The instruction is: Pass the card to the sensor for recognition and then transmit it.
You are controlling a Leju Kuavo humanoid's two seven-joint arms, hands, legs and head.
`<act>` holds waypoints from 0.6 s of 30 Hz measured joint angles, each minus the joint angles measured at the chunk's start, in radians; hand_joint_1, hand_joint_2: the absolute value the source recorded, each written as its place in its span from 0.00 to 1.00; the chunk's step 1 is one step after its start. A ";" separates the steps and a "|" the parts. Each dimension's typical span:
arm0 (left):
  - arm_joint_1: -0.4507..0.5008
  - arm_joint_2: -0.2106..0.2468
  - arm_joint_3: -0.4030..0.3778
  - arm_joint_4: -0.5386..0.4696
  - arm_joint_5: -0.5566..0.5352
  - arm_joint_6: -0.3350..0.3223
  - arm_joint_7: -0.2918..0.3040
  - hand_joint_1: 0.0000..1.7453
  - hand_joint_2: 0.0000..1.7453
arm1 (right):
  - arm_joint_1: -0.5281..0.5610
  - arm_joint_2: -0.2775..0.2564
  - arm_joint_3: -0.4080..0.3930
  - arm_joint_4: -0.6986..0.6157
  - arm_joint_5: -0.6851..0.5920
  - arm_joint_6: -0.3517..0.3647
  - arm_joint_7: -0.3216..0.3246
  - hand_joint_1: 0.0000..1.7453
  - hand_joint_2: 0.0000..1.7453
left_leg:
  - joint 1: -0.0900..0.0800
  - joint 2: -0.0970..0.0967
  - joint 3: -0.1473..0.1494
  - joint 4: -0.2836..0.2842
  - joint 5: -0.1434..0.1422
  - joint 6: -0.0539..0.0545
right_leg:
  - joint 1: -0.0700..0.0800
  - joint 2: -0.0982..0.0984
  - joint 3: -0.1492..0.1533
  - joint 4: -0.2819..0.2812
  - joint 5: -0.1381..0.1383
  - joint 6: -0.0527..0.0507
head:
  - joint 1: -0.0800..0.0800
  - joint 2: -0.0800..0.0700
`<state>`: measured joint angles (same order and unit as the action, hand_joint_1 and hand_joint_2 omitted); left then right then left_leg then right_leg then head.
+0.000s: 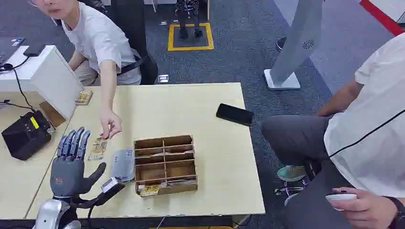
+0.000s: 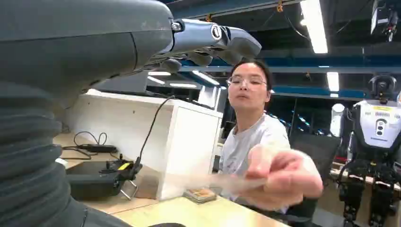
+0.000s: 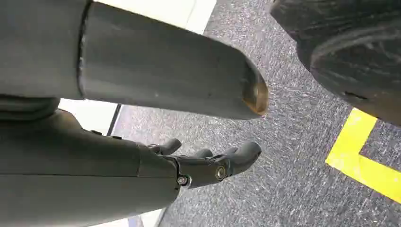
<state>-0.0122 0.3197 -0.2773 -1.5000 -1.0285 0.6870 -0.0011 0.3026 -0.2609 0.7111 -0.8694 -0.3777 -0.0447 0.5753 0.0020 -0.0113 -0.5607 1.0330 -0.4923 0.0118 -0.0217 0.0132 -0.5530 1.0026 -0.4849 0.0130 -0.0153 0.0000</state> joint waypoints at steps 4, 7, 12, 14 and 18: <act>0.000 0.000 0.000 0.000 -0.002 0.000 0.000 0.00 1.00 | -0.010 -0.018 0.053 -0.013 -0.068 -0.041 -0.010 0.00 0.00 | 0.000 0.000 0.000 0.000 0.000 0.000 | 0.000 0.000 0.000 0.000 0.000 0.000 | 0.000 0.000; 0.000 0.000 0.000 0.000 -0.005 0.000 0.000 0.00 1.00 | -0.021 -0.032 0.097 -0.018 -0.110 -0.063 -0.019 0.00 0.00 | 0.000 0.000 0.000 0.000 0.000 0.000 | 0.000 0.000 0.000 0.000 0.000 0.000 | 0.000 0.000; 0.000 0.000 0.000 0.000 -0.005 0.000 0.000 0.30 1.00 | -0.033 -0.048 0.145 -0.024 -0.133 -0.074 -0.023 0.00 0.00 | 0.000 0.000 0.000 0.000 0.000 0.000 | 0.000 0.000 0.000 0.000 0.000 0.000 | 0.000 0.000; 0.000 0.000 0.000 0.000 -0.005 0.000 0.000 0.90 1.00 | -0.036 -0.052 0.158 -0.025 -0.137 -0.076 -0.023 0.00 0.00 | 0.000 0.000 0.000 0.000 0.000 0.000 | 0.000 0.000 0.000 0.000 0.000 0.000 | 0.000 0.000; 0.000 0.002 0.000 0.000 0.003 0.000 -0.001 1.00 1.00 | -0.042 -0.059 0.176 -0.030 -0.152 -0.083 -0.027 0.00 0.00 | 0.000 0.000 0.000 0.000 0.000 0.000 | 0.000 0.000 0.000 0.000 0.000 0.000 | 0.000 0.000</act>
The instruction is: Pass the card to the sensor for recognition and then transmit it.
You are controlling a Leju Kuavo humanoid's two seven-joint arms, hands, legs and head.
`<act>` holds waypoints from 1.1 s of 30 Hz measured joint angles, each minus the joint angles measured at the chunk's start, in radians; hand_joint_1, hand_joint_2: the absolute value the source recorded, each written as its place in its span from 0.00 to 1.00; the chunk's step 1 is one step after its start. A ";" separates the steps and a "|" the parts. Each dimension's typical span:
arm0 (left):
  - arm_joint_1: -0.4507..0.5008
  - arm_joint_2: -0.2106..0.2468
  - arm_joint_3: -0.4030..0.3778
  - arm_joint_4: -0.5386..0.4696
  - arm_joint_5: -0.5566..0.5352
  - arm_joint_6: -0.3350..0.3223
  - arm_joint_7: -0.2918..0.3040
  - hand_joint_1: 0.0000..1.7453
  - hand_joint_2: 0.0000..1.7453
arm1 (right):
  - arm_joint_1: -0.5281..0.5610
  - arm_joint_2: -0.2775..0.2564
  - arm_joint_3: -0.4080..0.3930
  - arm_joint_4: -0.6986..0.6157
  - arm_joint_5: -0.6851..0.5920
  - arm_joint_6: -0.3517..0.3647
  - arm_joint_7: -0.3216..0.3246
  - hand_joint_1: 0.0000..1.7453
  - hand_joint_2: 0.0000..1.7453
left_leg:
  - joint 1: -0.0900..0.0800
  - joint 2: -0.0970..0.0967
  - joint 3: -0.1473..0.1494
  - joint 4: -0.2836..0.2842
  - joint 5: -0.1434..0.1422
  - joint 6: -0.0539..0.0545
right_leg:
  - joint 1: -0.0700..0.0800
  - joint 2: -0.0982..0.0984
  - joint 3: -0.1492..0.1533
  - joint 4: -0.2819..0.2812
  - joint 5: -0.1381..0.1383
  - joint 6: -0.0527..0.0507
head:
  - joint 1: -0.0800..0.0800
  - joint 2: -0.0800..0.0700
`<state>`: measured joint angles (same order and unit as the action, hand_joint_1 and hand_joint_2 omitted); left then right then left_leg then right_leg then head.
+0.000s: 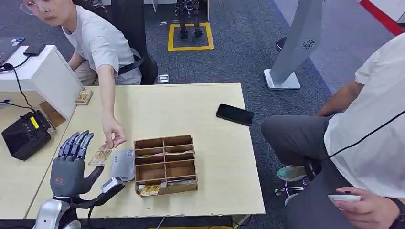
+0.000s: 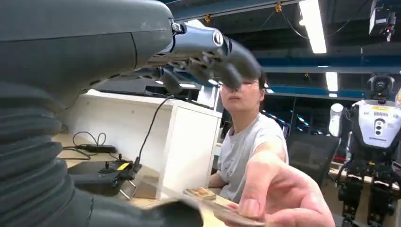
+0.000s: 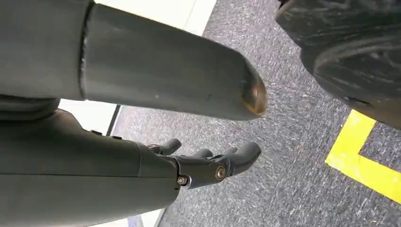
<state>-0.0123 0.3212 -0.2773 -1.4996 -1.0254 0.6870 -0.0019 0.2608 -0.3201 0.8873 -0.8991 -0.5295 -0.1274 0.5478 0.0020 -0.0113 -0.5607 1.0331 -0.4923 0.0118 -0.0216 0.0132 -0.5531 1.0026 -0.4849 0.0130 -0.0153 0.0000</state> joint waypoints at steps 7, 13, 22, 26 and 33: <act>0.000 0.004 0.000 0.001 0.040 0.000 -0.010 1.00 1.00 | -0.020 -0.018 0.064 -0.002 -0.056 -0.024 -0.017 0.00 0.00 | 0.000 0.000 0.000 0.000 0.000 0.000 | 0.000 0.000 0.000 0.000 0.000 0.000 | 0.000 0.000; -0.002 0.004 0.000 0.001 0.088 0.003 -0.031 1.00 1.00 | -0.033 -0.027 0.102 -0.003 -0.097 -0.045 -0.032 0.00 0.00 | 0.000 0.000 0.000 0.000 0.000 0.000 | 0.000 0.000 0.000 0.000 0.000 0.000 | 0.000 0.000; -0.002 0.013 0.000 0.001 0.165 0.003 -0.073 1.00 1.00 | -0.062 -0.045 0.187 -0.010 -0.165 -0.079 -0.056 0.00 0.00 | 0.000 0.000 0.000 0.000 0.000 0.000 | 0.000 0.000 0.000 0.000 0.000 0.000 | 0.000 0.000; -0.001 0.016 0.000 0.001 0.200 0.002 -0.093 1.00 1.00 | -0.077 -0.054 0.230 -0.012 -0.196 -0.093 -0.068 0.00 0.00 | 0.000 0.000 0.000 0.000 0.000 0.000 | 0.000 0.000 0.000 0.000 0.000 0.000 | 0.000 0.000; 0.000 0.007 0.000 -0.007 0.475 -0.124 -0.106 1.00 1.00 | -0.107 -0.070 0.317 -0.032 -0.291 -0.151 -0.087 0.00 0.00 | 0.000 0.000 0.000 0.000 0.000 0.000 | 0.000 0.000 0.000 0.000 0.000 0.000 | 0.000 0.000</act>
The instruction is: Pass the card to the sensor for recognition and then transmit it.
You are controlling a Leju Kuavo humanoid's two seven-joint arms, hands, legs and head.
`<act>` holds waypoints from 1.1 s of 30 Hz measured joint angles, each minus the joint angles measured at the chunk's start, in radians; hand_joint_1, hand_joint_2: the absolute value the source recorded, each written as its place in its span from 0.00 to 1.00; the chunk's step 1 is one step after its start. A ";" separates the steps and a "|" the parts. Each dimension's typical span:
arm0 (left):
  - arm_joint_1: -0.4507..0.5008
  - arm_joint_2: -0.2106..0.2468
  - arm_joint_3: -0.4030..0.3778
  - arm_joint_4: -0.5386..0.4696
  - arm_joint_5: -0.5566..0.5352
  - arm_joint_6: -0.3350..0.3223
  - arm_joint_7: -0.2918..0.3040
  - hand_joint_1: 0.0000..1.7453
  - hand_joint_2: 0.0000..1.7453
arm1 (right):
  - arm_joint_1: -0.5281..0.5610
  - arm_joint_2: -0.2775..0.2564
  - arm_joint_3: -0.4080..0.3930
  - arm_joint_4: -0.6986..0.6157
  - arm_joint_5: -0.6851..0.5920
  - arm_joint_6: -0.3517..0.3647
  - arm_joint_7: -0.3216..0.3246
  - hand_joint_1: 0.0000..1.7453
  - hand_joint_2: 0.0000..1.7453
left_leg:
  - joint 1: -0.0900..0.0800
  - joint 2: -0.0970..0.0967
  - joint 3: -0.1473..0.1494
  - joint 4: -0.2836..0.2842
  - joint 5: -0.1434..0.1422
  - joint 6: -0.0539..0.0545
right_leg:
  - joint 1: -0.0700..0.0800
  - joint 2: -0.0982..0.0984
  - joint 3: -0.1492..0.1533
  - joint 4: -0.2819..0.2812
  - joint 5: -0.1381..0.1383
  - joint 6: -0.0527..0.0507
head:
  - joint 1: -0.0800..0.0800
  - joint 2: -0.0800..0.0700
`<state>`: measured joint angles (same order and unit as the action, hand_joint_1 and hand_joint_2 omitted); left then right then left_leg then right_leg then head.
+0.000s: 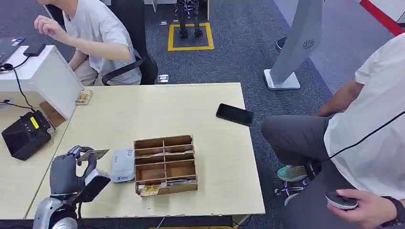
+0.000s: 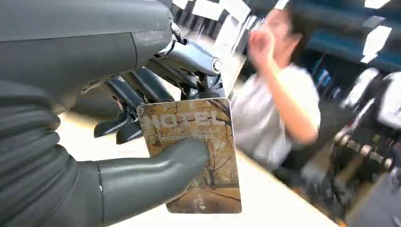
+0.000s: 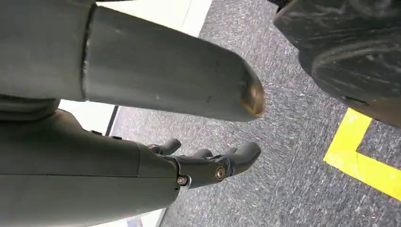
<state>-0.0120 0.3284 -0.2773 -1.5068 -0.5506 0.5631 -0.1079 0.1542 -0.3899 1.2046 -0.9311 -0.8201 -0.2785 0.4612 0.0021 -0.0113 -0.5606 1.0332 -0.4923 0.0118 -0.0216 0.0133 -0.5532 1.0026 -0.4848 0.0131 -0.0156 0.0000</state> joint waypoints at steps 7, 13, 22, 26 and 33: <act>0.000 -0.010 0.000 -0.011 0.216 -0.111 -0.015 1.00 1.00 | -0.031 -0.015 0.084 -0.018 -0.072 -0.043 -0.020 0.00 0.00 | 0.000 0.000 0.000 0.000 0.000 0.000 | 0.000 0.000 0.000 0.000 0.000 0.000 | 0.000 0.000; 0.000 -0.019 0.000 -0.008 0.219 -0.123 0.005 1.00 1.00 | -0.060 -0.026 0.159 -0.036 -0.145 -0.075 -0.043 0.00 0.00 | 0.000 0.000 0.000 0.000 0.000 0.000 | 0.000 0.000 0.000 0.000 0.000 0.000 | 0.000 0.000; -0.001 -0.035 -0.016 0.035 0.223 -0.148 0.042 1.00 1.00 | -0.099 -0.034 0.251 -0.046 -0.229 -0.100 -0.066 0.00 0.00 | 0.000 0.000 0.000 0.000 0.000 0.000 | 0.000 0.000 0.000 0.000 0.000 0.000 | 0.000 0.000; -0.001 -0.041 -0.019 0.055 0.224 -0.149 0.045 1.00 1.00 | -0.109 -0.036 0.275 -0.051 -0.238 -0.102 -0.070 0.00 0.00 | 0.000 0.000 0.000 0.000 0.000 0.000 | 0.000 0.000 0.000 0.000 0.000 0.000 | 0.000 0.000; -0.005 -0.049 -0.022 0.076 0.219 -0.149 0.051 1.00 1.00 | -0.119 -0.037 0.299 -0.054 -0.259 -0.109 -0.075 0.00 0.00 | 0.000 0.000 0.000 0.000 0.000 0.000 | 0.000 0.000 0.000 0.000 0.000 0.000 | 0.000 0.000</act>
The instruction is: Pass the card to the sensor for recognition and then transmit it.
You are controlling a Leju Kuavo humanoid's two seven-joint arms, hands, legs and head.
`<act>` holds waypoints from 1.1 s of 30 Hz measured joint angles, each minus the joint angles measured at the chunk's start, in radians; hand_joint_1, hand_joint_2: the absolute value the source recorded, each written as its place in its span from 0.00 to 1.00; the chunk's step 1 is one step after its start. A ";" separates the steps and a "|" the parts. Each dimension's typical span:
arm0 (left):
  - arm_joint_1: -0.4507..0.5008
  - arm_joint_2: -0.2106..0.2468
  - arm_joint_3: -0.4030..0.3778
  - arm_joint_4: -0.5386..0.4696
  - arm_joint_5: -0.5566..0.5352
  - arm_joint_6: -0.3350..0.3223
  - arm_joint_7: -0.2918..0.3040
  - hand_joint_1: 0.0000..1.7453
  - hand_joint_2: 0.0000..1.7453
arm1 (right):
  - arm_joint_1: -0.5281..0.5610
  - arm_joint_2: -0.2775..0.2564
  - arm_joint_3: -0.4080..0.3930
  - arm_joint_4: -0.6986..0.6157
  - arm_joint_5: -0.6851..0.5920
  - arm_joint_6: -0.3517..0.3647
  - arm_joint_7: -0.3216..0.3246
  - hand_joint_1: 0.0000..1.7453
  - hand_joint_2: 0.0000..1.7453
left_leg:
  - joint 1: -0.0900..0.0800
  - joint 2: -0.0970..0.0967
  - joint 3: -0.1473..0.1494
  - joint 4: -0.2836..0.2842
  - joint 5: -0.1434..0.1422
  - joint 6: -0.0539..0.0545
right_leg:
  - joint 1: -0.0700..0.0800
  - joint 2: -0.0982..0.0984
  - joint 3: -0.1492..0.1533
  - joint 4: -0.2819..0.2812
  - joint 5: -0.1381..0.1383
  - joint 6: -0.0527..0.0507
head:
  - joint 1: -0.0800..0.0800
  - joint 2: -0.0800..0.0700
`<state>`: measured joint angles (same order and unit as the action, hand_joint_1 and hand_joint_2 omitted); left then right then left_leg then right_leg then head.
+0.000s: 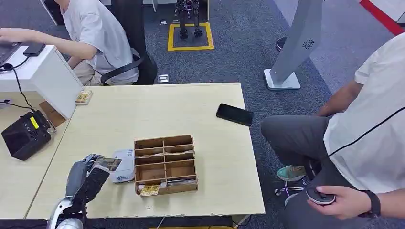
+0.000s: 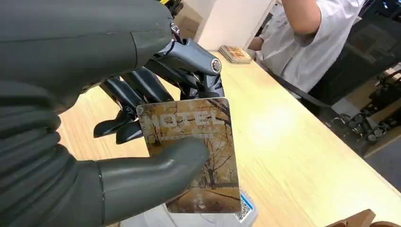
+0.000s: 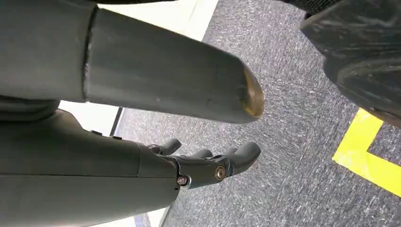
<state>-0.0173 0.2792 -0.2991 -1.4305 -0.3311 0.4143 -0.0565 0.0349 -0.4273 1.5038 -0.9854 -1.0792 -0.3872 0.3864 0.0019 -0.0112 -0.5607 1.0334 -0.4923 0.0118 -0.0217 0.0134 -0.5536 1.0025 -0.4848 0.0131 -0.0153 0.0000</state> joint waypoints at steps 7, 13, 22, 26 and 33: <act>-0.022 -0.024 -0.012 0.022 0.023 -0.001 0.002 1.00 1.00 | -0.017 0.000 0.035 -0.006 -0.052 -0.021 -0.012 0.00 0.00 | 0.000 0.000 0.000 0.000 0.000 0.000 | 0.000 0.000 0.000 0.000 0.000 0.000 | 0.000 0.000; -0.026 -0.033 -0.013 0.029 0.026 0.000 0.002 1.00 1.00 | -0.021 0.000 0.045 -0.008 -0.056 -0.022 -0.013 0.00 0.00 | 0.000 0.000 0.000 0.000 0.000 0.000 | 0.000 0.000 0.000 0.000 0.000 0.000 | 0.000 0.000; -0.052 -0.054 -0.013 0.036 0.114 0.019 -0.015 1.00 1.00 | -0.023 0.000 0.049 -0.014 -0.074 -0.035 -0.023 0.00 0.00 | 0.000 0.000 0.000 0.000 0.000 0.000 | 0.000 0.000 0.000 0.000 0.001 0.001 | 0.000 0.000; -0.071 -0.066 -0.013 0.040 0.134 0.038 -0.019 1.00 1.00 | -0.024 0.000 0.052 -0.014 -0.075 -0.036 -0.026 0.00 0.00 | 0.000 0.000 0.000 0.000 0.001 0.001 | 0.000 0.000 0.000 0.000 0.001 0.001 | 0.000 0.000; -0.113 -0.080 -0.014 0.077 0.073 0.109 -0.004 1.00 1.00 | -0.029 0.003 0.055 -0.014 -0.083 -0.030 -0.026 0.00 0.00 | 0.000 0.000 0.000 0.000 0.001 0.001 | 0.000 0.000 0.000 0.000 0.001 0.001 | 0.000 0.000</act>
<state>-0.1299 0.1987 -0.3136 -1.3531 -0.2579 0.5234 -0.0603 0.0059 -0.4238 1.5591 -0.9998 -1.1624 -0.4177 0.3609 0.0017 -0.0113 -0.5605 1.0338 -0.4918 0.0124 -0.0219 0.0133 -0.5533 1.0025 -0.4839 0.0141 -0.0156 0.0000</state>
